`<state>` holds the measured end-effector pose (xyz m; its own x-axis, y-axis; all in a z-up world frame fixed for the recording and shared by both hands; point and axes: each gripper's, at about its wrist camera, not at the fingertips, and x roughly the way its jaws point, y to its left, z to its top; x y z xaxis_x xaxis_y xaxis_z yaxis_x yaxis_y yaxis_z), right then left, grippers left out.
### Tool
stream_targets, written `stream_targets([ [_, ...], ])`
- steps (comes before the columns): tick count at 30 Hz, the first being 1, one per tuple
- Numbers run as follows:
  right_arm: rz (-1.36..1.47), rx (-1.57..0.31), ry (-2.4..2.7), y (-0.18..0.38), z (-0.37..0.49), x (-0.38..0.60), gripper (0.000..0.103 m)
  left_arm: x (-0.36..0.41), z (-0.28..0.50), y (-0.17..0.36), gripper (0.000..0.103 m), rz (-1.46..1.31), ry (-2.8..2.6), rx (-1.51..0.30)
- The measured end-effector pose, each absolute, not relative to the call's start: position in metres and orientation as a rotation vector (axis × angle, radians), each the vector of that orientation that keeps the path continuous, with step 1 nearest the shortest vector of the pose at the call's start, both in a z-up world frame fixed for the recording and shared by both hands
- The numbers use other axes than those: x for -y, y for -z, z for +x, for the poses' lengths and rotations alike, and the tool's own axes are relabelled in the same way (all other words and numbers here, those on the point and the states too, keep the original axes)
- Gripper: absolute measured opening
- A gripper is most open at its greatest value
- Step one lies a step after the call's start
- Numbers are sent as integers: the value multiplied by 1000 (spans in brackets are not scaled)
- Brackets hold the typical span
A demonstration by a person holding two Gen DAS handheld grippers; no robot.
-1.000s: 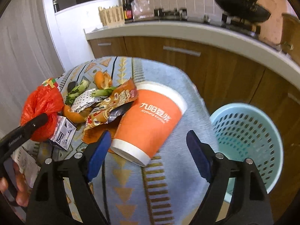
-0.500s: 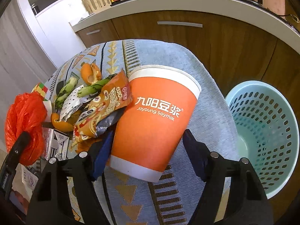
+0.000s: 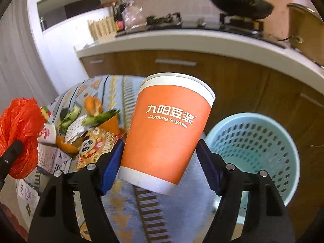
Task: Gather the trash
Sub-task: 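Grasp the red plastic bag with left tool while right tool grasps the orange paper cup, then carry bag and cup over the blue basket and open both tools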
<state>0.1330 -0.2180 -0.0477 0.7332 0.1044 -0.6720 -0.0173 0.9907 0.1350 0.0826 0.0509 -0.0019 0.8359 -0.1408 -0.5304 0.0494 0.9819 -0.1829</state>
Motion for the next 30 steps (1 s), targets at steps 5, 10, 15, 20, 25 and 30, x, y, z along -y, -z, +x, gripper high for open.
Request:
stream_targets([
  [5, 125, -691, 2, 38, 115, 253, 69, -11, 85, 2, 38, -137, 184, -584],
  [10, 101, -675, 83, 42, 98, 288, 69, 39, 97, 8, 38, -108, 293, -617],
  [15, 90, -734, 138, 64, 94, 322, 69, 87, 113, 20, 38, -95, 401, -653],
  [20, 115, -812, 189, 90, 90, 359, 69, 128, 125, 49, 38, -91, 486, -745],
  [25, 163, -902, 210, 119, 87, 392, 69, 170, 136, 83, 38, -69, 553, -839],
  [30, 183, -957, 221, 136, 86, 413, 69, 200, 145, 110, 38, -24, 594, -926],
])
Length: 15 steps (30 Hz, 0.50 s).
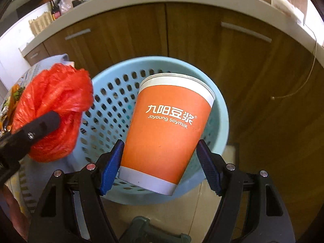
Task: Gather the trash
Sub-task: 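Carry bag and cup over the blue basket and open both tools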
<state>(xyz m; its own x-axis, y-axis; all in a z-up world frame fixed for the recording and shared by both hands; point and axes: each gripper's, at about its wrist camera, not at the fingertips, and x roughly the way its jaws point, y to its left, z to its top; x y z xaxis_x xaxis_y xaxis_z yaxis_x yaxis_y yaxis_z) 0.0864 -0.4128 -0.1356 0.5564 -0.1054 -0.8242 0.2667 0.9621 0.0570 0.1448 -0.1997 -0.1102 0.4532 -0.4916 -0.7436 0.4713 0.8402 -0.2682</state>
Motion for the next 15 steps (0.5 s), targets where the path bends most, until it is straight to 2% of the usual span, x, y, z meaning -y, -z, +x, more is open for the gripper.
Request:
stream_targets([
  [4, 196, -988, 225, 144, 86, 423, 69, 214, 145, 123, 44, 11, 595, -965],
  [7, 230, -992, 212, 148, 86, 431, 69, 218, 143, 128, 55, 26, 589, -978],
  [15, 257, -975, 233, 145, 87, 441, 70, 214, 139, 122, 58, 15, 591, -958],
])
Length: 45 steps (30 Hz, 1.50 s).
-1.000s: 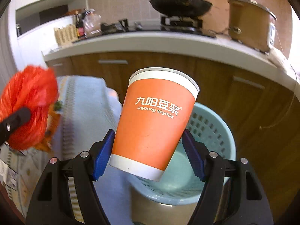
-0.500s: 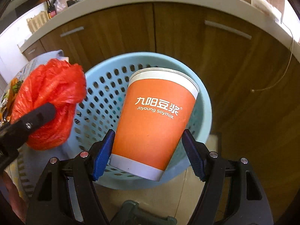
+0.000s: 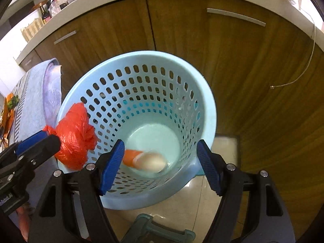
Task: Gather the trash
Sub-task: 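Carry bag and cup over the blue basket and open both tools, then move both tools back over the table toward the milk cartons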
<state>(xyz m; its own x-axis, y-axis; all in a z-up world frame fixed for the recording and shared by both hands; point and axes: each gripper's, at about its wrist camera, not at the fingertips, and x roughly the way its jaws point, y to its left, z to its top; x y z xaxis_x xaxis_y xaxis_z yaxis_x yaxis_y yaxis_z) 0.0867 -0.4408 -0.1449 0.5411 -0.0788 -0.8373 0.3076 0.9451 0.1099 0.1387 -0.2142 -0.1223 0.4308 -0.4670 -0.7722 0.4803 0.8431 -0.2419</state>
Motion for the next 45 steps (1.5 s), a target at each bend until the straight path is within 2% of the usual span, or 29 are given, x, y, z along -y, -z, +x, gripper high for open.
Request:
stream_targets([
  [2, 260, -964, 234, 141, 86, 441, 70, 210, 136, 119, 59, 12, 587, -946],
  [4, 257, -956, 233, 138, 86, 439, 70, 206, 132, 115, 66, 21, 573, -927],
  [8, 239, -935, 220, 130, 84, 429, 70, 195, 128, 105, 68, 12, 567, -897],
  [19, 202, -855, 169, 95, 79, 399, 70, 142, 114, 75, 69, -66, 490, -822],
  [26, 148, -785, 44, 66, 84, 346, 69, 74, 87, 46, 69, -115, 339, -735],
  [33, 72, -744, -109, 47, 86, 276, 58, -14, 52, 22, 74, -183, 109, -665],
  [36, 51, -739, -158, 44, 86, 252, 58, -45, 38, 22, 75, -195, 19, -679],
  [39, 40, -749, -196, 46, 87, 232, 58, -66, 25, 28, 80, -188, -43, -693],
  [45, 1, -762, -254, 52, 80, 202, 58, -74, 15, 62, 80, -84, -123, -777],
])
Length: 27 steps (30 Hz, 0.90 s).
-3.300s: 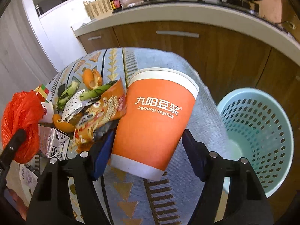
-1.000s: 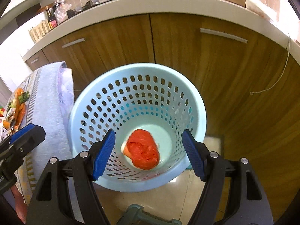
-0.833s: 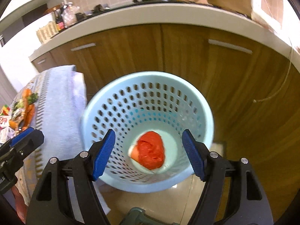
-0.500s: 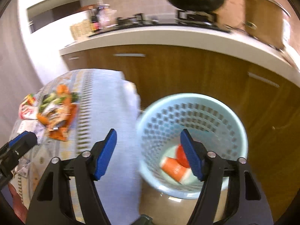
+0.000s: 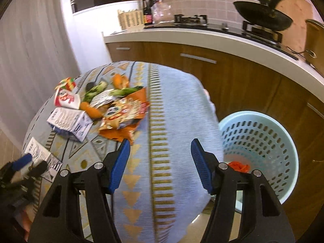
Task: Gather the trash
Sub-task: 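Move both tools back over the table toward the milk cartons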
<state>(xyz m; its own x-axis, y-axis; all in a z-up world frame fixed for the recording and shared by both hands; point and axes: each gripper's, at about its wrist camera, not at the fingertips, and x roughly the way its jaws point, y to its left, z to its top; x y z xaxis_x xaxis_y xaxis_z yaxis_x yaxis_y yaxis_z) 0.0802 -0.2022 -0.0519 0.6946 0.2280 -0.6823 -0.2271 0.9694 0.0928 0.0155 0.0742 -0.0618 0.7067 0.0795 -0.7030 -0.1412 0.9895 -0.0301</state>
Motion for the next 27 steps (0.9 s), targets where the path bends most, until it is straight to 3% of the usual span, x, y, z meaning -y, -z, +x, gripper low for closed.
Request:
stream_targets([
  [5, -12, -767, -278, 54, 76, 192, 58, -89, 10, 80, 80, -17, -218, -808],
  [17, -24, -799, -320, 65, 82, 174, 58, -194, -32, 72, 79, -257, -208, -807],
  [21, -46, -798, -394, 62, 88, 157, 58, -194, -17, 67, 87, -380, -127, -802],
  [27, -92, -761, -661, 52, 113, 115, 58, -189, 26, 81, 86, -389, -315, -884],
])
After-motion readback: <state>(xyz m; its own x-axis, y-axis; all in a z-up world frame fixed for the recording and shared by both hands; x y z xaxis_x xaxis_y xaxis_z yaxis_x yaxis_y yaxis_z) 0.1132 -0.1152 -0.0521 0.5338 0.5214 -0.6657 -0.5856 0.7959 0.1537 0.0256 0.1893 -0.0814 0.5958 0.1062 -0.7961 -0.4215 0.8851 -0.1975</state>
